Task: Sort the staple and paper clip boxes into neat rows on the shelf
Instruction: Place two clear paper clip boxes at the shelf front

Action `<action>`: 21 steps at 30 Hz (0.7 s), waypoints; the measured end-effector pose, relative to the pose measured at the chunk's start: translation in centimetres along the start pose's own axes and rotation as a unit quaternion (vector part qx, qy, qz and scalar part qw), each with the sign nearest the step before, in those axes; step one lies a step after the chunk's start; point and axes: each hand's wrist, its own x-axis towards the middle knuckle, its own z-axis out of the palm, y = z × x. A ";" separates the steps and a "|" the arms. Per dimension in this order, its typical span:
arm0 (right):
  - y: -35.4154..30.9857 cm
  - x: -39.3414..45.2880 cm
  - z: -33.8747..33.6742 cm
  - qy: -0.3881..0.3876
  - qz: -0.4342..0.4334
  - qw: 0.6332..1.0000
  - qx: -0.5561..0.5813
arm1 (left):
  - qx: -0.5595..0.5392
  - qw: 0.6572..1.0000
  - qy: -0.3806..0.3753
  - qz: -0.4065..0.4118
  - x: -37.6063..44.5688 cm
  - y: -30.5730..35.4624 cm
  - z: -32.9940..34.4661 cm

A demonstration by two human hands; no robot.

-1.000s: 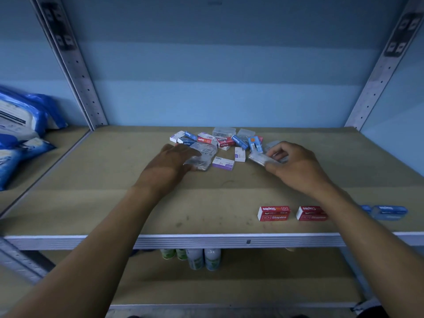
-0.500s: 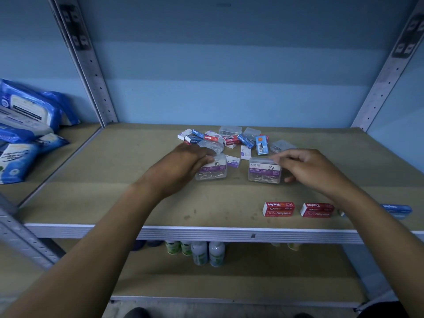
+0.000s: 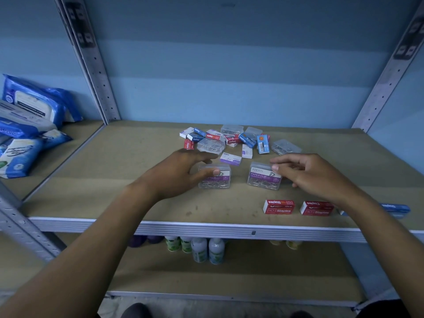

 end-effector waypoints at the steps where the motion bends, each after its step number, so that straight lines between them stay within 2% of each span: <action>1: 0.0 0.0 0.0 -0.001 -0.005 1.000 0.001 | 0.007 1.000 0.001 -0.005 0.0 -0.2 0.0; 5: 0.2 0.2 0.1 -0.003 -0.008 1.000 -0.028 | -0.008 1.000 0.001 -0.015 -0.2 -0.6 0.2; 11: -0.4 0.0 0.4 0.036 -0.033 0.997 -0.061 | -0.035 0.999 -0.004 -0.014 -0.4 -1.0 0.1; 21: -3.8 -0.2 2.8 0.011 -0.065 0.997 -0.027 | -0.015 0.999 0.024 -0.036 -3.9 -2.4 -3.3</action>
